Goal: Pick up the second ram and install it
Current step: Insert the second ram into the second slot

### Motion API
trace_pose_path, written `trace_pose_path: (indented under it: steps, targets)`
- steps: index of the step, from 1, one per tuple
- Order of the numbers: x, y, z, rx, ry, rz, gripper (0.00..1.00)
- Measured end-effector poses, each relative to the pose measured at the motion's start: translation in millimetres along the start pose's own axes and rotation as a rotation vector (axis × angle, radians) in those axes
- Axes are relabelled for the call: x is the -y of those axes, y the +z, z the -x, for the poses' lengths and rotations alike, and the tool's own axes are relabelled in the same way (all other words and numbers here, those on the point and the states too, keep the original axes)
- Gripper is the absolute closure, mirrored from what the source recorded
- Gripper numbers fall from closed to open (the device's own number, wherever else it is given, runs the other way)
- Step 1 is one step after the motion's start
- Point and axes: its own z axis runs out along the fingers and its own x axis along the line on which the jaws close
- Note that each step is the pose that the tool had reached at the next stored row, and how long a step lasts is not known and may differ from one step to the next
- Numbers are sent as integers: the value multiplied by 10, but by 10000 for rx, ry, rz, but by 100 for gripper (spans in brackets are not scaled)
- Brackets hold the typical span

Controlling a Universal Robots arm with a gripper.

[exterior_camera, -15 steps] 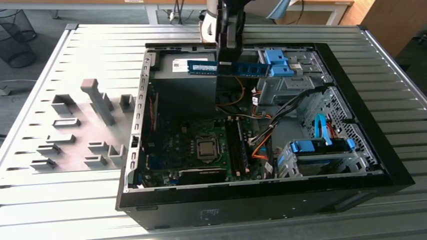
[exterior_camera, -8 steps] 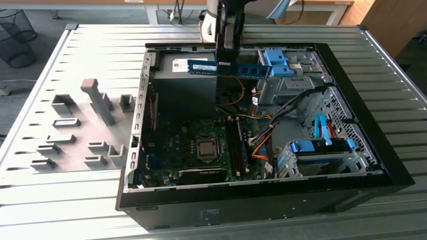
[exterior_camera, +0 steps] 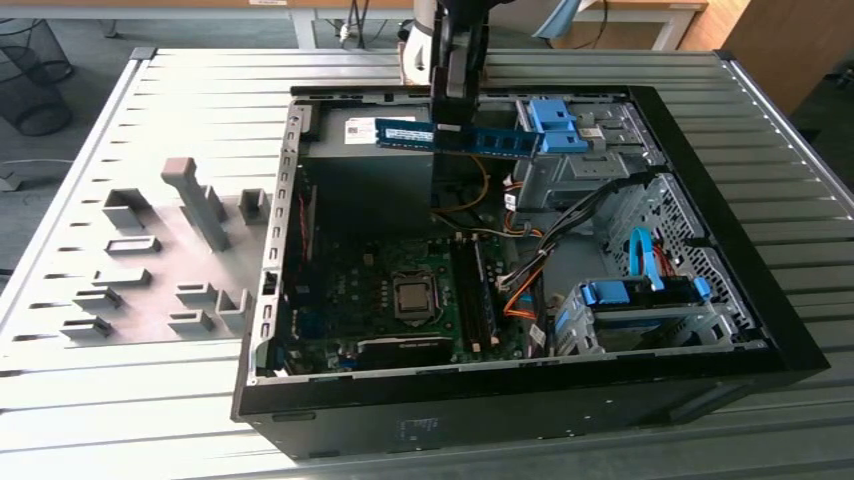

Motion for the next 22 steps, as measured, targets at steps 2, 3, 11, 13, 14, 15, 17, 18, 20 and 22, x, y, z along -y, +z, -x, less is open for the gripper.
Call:
trace_pose_path:
  steps: [2, 3, 11, 13, 14, 15, 17, 18, 20, 22]
  targets:
    - [0, 0, 0, 0, 21, 0, 86]
    - [0, 0, 0, 1, 32, 0, 86]
    - [0, 0, 0, 2, 103, 1, 86]
    - [0, 0, 0, 2, 117, 0, 86]
    - [0, 0, 0, 2, 131, 0, 86]
    - [0, 0, 0, 2, 154, 1, 86]
    - [0, 1, 0, 0, 210, 1, 86]
    - [0, 1, 0, 1, 239, 0, 86]
    - [0, 2, 0, 2, 302, 0, 86]
    - [0, 3, 0, 3, 363, 0, 86]
